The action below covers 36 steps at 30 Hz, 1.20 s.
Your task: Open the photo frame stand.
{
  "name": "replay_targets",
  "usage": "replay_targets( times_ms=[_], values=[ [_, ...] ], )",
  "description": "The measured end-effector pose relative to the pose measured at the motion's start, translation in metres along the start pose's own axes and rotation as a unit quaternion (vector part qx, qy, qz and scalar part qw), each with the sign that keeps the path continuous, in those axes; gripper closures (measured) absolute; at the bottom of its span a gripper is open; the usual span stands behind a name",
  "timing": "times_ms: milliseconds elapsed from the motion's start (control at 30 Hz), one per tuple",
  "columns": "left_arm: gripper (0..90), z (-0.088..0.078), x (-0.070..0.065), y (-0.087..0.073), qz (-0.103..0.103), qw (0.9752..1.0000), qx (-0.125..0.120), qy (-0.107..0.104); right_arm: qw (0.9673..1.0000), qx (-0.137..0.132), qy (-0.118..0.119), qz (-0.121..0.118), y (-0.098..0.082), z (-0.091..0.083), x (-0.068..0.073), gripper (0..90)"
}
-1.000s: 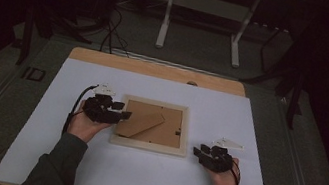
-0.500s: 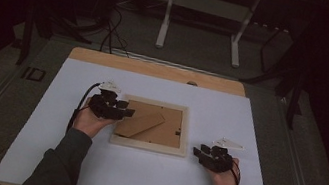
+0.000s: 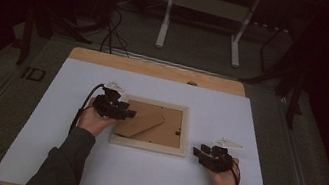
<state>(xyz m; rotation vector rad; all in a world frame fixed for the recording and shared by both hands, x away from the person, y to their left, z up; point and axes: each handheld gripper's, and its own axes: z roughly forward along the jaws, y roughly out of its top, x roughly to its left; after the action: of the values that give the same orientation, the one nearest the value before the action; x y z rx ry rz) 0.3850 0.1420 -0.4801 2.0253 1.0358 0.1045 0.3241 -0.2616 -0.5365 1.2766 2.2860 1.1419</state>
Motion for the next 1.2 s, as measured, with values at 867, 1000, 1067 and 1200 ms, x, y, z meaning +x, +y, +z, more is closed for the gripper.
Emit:
replay_targets(
  times_ms=[867, 1000, 1067, 1200],
  values=[
    [41.5, 0.033, -0.005, -0.003, 0.001, 0.9969, 0.045, -0.065, 1.0000, 0.001, 0.001, 0.001, 0.000, 0.000, -0.001, 57.2],
    [41.5, 0.037, -0.006, -0.004, 0.000, 0.9961, 0.054, -0.070, 1.0000, 0.001, 0.002, 0.001, 0.000, 0.000, -0.001, 57.1],
    [41.4, 0.038, -0.006, -0.005, 0.000, 0.9958, 0.055, -0.074, 1.0000, 0.001, 0.002, 0.001, 0.000, 0.000, -0.001, 57.2],
    [41.0, 0.040, -0.007, -0.005, -0.002, 0.9953, 0.056, -0.079, 1.0000, 0.001, 0.002, 0.001, 0.000, 0.000, -0.001, 57.1]
  ],
)
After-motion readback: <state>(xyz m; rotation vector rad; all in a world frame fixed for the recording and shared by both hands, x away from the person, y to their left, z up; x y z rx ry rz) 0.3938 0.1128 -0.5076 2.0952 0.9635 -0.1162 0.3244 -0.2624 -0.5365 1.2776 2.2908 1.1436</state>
